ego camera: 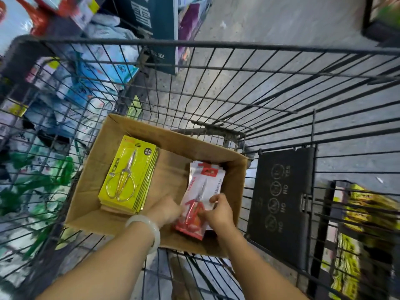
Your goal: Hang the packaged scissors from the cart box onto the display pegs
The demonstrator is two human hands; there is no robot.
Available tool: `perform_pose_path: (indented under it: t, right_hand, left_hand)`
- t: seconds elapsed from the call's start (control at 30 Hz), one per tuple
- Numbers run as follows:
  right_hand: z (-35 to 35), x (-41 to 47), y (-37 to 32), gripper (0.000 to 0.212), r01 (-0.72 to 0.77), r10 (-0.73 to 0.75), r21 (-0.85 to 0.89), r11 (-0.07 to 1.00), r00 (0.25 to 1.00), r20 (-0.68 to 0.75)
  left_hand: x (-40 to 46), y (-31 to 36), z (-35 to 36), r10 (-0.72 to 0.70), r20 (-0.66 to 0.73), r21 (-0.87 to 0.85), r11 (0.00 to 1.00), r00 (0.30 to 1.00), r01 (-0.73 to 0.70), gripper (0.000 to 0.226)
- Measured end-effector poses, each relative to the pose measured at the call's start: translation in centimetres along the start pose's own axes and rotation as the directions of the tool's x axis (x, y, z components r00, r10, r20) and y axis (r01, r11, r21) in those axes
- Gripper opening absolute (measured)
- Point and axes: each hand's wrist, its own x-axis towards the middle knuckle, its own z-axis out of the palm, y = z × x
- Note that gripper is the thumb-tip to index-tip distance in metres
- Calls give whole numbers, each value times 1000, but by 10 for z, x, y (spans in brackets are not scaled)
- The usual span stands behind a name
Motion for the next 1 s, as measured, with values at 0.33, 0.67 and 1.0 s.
perform_pose_path:
  t: [0.33,0.67,1.0]
  right_hand:
    - [-5,9,-4,28,27,-29,54,998,999,46]
    - [19,40,-7,109,-93,40,-563,821,994,-106]
    - [-11,19,-2,30,-19,19,-78,997,1000,-1]
  left_hand:
    - [1,-20,-25,-30,-85,-358,934,996,-2,36]
    - [11,-40,-42,-95,-160,-372,928,983,29,36]
    - [-30,-44,-64,-9,-232,-417,904,973,-91,35]
